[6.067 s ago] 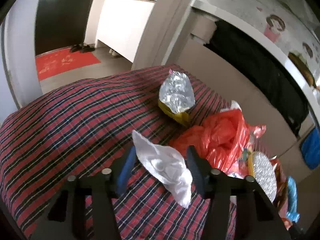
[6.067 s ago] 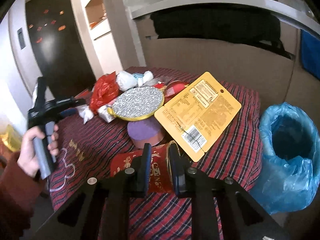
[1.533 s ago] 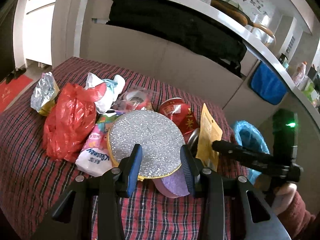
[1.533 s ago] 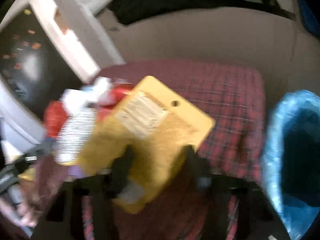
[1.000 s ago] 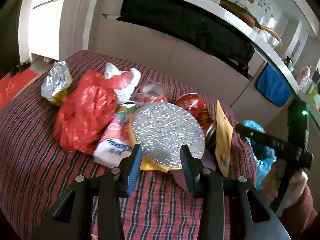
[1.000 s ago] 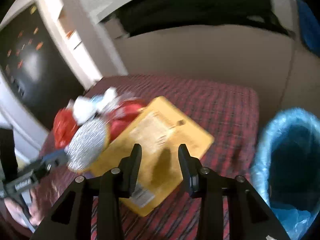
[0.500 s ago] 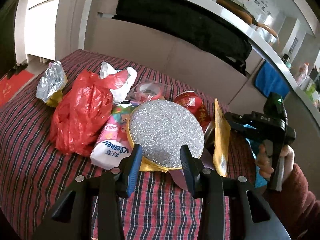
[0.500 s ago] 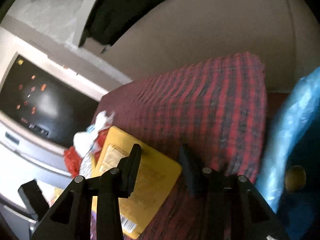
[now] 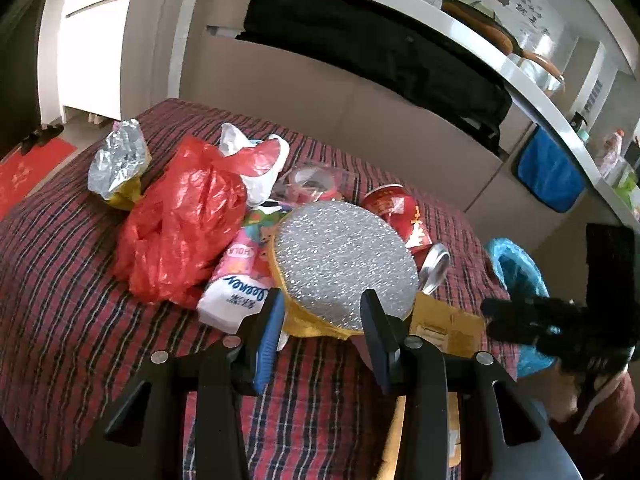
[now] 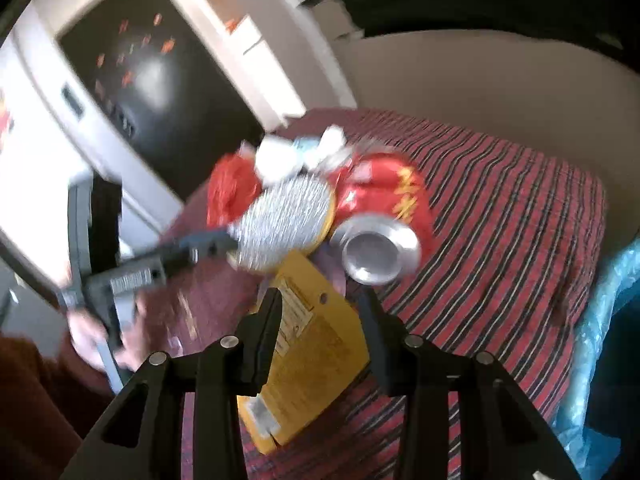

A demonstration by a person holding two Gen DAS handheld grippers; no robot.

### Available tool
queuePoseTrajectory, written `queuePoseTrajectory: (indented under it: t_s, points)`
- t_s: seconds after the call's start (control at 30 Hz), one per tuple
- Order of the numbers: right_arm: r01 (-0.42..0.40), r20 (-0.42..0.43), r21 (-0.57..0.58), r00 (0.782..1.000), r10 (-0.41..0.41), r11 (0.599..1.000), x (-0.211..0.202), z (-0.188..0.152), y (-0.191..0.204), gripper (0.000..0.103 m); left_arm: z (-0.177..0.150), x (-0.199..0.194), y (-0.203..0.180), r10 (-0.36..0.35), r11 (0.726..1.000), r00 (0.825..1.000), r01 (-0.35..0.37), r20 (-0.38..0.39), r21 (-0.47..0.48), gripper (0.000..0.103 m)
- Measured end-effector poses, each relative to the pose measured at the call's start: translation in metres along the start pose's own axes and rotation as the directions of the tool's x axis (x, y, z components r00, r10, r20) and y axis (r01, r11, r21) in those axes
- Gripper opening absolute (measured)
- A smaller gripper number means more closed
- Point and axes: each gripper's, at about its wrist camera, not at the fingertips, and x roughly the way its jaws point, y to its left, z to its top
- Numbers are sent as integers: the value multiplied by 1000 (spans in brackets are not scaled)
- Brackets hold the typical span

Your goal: Collect trash

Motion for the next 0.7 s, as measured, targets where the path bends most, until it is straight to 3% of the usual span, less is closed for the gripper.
queuePoseTrajectory:
  t_s: [0.1,0.3,0.5,0.7]
  points:
    - [41,-48,-18,998,-42,999,11,-10,6,37,-3,0,2,11,1000,1000,-11,-9,0,41]
    - [134,-59,-12,989,-135,991,18,-19,6,37,-8,-1,0,14,1000,1000,-13,-27,6,41]
    - [235,-51,-7,971,-235,972,8,-33,2,37,-23,-6,-22,-36,995,996,43,-87,88,41]
    - [314,24,6,949,-314,950,-15,-40,-5,37,-53,-4,-45,-90,984,978,116,-187,133,41]
